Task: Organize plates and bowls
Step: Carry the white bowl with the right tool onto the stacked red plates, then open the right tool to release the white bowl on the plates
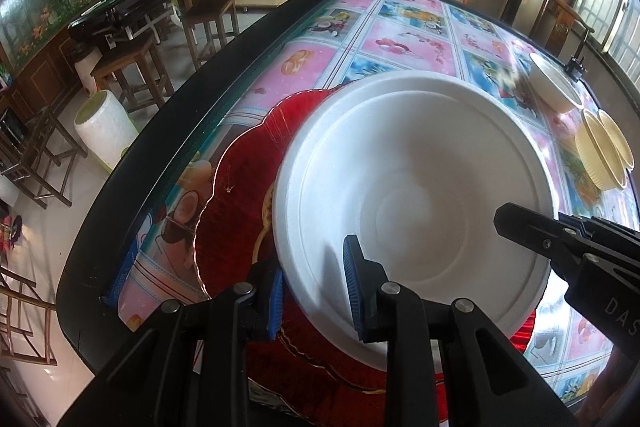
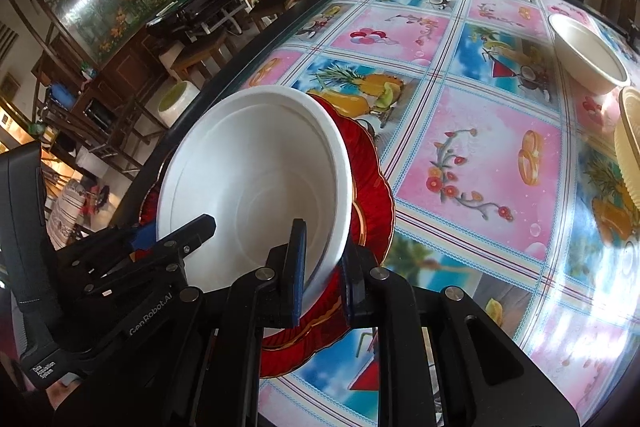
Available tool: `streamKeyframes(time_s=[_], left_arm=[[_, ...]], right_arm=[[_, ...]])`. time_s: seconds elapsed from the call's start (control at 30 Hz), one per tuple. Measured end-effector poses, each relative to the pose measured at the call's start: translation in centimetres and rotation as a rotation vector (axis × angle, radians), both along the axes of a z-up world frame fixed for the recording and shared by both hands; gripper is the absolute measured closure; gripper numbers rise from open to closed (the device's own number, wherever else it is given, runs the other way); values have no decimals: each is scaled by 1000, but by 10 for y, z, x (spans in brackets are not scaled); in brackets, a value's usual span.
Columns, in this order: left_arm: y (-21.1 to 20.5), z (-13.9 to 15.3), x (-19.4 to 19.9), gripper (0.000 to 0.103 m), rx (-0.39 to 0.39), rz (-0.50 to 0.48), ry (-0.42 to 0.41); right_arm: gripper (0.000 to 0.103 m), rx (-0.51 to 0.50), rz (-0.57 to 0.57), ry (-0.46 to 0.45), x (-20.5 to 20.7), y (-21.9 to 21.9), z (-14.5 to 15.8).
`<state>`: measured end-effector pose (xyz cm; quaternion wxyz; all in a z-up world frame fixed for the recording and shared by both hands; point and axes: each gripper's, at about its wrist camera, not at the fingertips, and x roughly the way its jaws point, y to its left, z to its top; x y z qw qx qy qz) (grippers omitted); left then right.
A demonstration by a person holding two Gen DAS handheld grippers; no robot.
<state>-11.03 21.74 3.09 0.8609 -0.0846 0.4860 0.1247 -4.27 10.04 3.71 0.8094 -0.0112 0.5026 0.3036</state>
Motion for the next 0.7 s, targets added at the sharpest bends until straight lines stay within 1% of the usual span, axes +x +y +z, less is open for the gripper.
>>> streamKeyframes(time_s=[0.17,0.23,0.33,0.37,0.4,0.47,0.53,0.63,0.7], left_arm=[[1,-1,0,76,7,1,-3],[0,-1,1,74,2,-2,1],[-1,0,2,58,-32,-15,-9],[-1,1,1,55,-28,-14,-12],[-3,4,1,55,-3,-9,-19],[-5,7,0,55,24,-5,-32],[-5,10,-1,54,38,3,-40],[-2,13,-1,48,57,21,-52],[1,15,-2,48,62,34,-60]], right_arm=[[87,-3,-7,-5,-1,-1,2],[86,-18,-24,-25,-1,-3,5],[76,-20,-26,-41,-3,-5,10],[68,-16,-26,-45,-4,-6,12],[65,-24,-26,-57,-6,-6,14],[65,-45,-26,-75,-7,-5,16],[65,-29,-25,-78,-8,-7,19],[65,-21,-30,-93,-11,-11,24],[65,-8,-34,-94,-12,-14,28]])
